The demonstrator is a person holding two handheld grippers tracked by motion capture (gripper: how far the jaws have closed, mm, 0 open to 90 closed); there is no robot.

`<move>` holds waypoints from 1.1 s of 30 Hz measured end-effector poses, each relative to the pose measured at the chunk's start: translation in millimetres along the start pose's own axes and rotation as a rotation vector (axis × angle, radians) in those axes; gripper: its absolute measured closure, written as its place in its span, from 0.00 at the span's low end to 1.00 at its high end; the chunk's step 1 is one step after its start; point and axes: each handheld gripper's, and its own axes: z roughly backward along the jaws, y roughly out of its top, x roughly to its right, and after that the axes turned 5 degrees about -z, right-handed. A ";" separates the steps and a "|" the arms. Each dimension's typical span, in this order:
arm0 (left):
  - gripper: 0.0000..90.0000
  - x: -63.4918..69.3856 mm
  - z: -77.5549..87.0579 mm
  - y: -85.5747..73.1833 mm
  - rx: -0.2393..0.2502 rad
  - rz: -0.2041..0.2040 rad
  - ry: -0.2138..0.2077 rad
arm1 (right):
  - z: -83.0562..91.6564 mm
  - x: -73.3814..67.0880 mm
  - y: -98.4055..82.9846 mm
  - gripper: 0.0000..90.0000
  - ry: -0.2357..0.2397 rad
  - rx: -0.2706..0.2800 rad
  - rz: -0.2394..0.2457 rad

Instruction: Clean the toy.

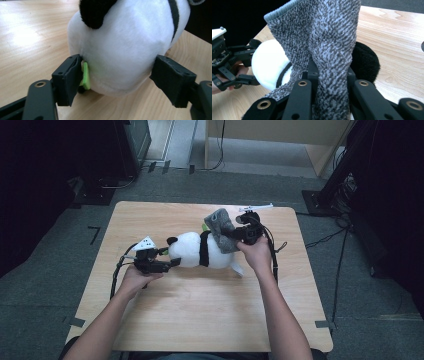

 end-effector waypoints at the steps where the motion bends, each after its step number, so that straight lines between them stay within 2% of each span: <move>1: 0.24 -0.8 -2.2 0.2 -0.006 0.000 -0.003 | -0.7 0.5 0.8 0.86 -0.002 0.000 -0.002; 5: 0.22 -3.2 -9.5 0.9 0.000 -0.030 -0.007 | -4.3 1.1 5.4 0.86 -0.013 -0.006 0.003; 8: 0.21 -7.1 -14.1 0.7 0.013 -0.025 -0.009 | -7.1 2.8 8.9 0.86 -0.024 -0.004 0.003; 13: 0.18 -10.2 -23.9 -0.5 0.023 -0.022 -0.002 | -12.9 9.9 10.1 0.86 -0.013 0.029 -0.027; 17: 0.19 -9.9 -29.8 -0.2 0.040 -0.012 0.022 | -16.7 13.9 10.4 0.85 -0.013 0.055 -0.046; 22: 0.37 -9.8 -28.6 1.1 0.038 0.014 0.034 | -16.8 15.6 10.4 0.85 -0.008 0.067 -0.061; 25: 0.51 -7.5 -26.3 2.6 0.031 0.004 0.034 | -13.3 12.8 11.2 0.85 -0.013 0.075 -0.052; 29: 0.64 -5.6 -23.1 4.5 0.025 0.026 0.003 | -4.1 6.4 12.2 0.85 0.006 0.097 -0.055; 32: 0.68 -0.9 -19.9 8.4 0.042 0.047 -0.029 | 6.7 -3.0 13.4 0.86 0.032 0.120 -0.039; 33: 0.69 1.8 -18.3 10.4 0.048 0.065 -0.043 | 11.0 -7.1 14.0 0.86 0.041 0.122 -0.032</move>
